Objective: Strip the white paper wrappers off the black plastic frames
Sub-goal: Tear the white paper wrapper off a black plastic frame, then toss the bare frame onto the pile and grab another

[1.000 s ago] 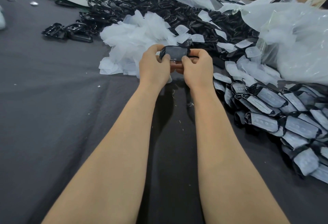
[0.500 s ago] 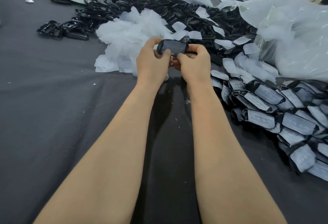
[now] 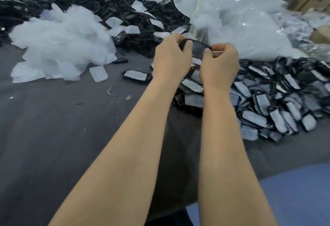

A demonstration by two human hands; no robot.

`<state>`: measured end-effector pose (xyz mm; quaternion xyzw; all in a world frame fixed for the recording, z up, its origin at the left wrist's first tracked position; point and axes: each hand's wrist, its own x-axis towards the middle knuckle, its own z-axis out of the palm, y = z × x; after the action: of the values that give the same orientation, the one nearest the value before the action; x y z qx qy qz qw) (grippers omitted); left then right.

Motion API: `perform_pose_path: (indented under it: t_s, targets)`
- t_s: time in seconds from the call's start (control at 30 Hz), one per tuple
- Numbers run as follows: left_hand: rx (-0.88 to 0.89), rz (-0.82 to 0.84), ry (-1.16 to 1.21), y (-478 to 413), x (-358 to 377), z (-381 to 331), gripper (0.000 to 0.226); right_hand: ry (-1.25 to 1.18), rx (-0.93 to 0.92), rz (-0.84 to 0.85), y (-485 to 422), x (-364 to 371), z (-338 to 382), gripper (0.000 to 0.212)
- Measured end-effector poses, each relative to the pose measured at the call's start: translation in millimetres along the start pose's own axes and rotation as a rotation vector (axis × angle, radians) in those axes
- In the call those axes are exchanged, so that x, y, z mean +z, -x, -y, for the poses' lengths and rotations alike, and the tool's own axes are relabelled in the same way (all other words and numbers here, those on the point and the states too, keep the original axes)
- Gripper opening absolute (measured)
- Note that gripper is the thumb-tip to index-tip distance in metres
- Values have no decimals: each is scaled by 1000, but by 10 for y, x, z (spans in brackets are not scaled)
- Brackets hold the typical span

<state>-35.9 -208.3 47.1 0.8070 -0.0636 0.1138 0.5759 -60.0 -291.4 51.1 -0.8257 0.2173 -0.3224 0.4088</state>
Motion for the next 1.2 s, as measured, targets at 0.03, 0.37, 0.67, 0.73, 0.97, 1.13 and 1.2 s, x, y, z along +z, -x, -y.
perform_pose_path:
  t_s: [0.03,0.37,0.67,0.73,0.97,1.13,1.2]
  targets:
    - [6,17,-45,27,120,-33,24,33,17,-25,-22,-94,-65,15]
    - [45,94,-649,95,710,-65,24,444,175,10,-102,-357,-441,25]
    - [9,-79,-204,-67,126,-27,20,167,-54,-21,70,42,21,22]
    - [-9,-163,-48,-121,-164,29,17,98,-120,57,141,268,221,19]
    - [-95,-470,82,-344,-1260,391,15,-121,-263,390,594,1184,915,19]
    - [-190,-710,185,-443,-2000,698,14,-216,-354,560,989,1788,1353,26]
    - [-239,-828,242,-487,-2259,810,15,-240,-403,636,1136,2004,1501,29]
